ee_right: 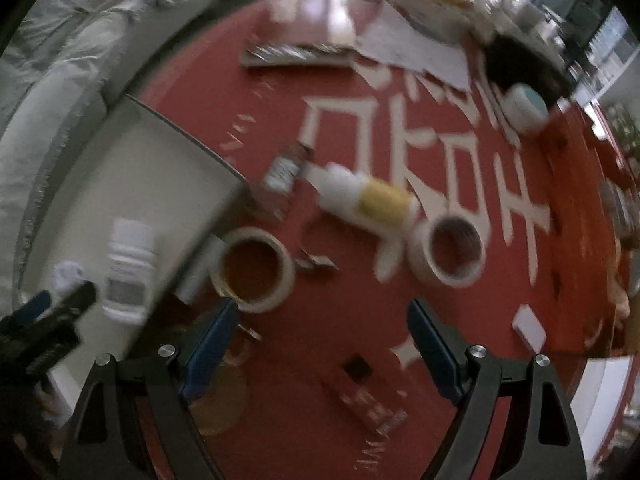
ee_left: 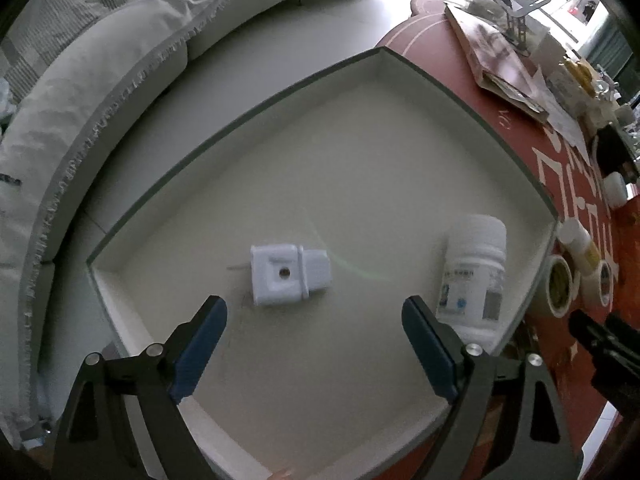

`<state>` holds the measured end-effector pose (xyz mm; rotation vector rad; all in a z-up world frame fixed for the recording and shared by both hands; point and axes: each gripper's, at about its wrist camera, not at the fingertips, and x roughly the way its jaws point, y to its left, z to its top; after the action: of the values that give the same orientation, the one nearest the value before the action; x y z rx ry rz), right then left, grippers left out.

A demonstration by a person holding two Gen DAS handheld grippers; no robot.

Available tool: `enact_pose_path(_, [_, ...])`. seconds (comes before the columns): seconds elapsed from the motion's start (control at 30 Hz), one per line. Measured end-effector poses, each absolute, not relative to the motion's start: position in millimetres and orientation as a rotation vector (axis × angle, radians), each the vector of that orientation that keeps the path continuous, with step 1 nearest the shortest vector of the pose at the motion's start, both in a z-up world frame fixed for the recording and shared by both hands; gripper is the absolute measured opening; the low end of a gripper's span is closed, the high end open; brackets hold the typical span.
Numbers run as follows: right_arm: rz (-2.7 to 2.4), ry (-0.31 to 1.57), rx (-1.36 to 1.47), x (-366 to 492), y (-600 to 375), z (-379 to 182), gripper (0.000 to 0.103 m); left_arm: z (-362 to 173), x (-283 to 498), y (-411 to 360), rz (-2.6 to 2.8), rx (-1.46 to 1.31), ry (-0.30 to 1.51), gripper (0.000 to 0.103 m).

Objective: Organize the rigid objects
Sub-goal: 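Open left gripper to drop the plug in the tray while right gripper releases the bottle, then move left gripper over the large brown tape roll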

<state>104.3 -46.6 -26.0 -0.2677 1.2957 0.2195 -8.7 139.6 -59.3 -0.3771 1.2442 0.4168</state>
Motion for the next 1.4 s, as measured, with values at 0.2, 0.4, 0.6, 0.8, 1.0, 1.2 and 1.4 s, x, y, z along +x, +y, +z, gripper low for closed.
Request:
enact_pose_path(0.2, [0.197, 1.359, -0.217, 98.8, -46.7, -46.9, 0.087, -48.4, -25.9, 131.5, 0.412, -0.358, 1.223, 0.091])
enact_pose_path(0.4, [0.150, 1.322, -0.355, 87.2, -44.8, -56.3, 0.099, -42.6, -34.4, 115.9, 0.380, -0.315, 1.215, 0.091])
enact_pose_path(0.6, [0.103, 1.293, -0.417, 67.1, -67.4, -45.3, 0.099, -44.6, -35.7, 106.1, 0.365, -0.319, 1.219, 0.091])
enact_pose_path(0.8, [0.321, 1.279, -0.359, 53.5, -25.7, -42.4, 0.099, -40.7, -42.2, 105.7, 0.386, -0.326, 1.214, 0.091])
enact_pose_path(1.0, [0.290, 1.309, -0.522, 49.0, -10.9, -62.2, 0.102, -35.2, -51.7, 104.5, 0.390, -0.313, 1.209, 0.091])
enact_pose_path(1.2, [0.322, 1.407, -0.542, 9.6, -65.1, -71.3, 0.102, -33.6, -58.5, 78.7, 0.343, -0.268, 1.221, 0.091])
enact_pose_path(1.4, [0.250, 1.269, -0.358, -11.4, -149.0, -33.3, 0.102, -30.4, -71.9, 34.9, 0.254, -0.184, 1.246, 0.091])
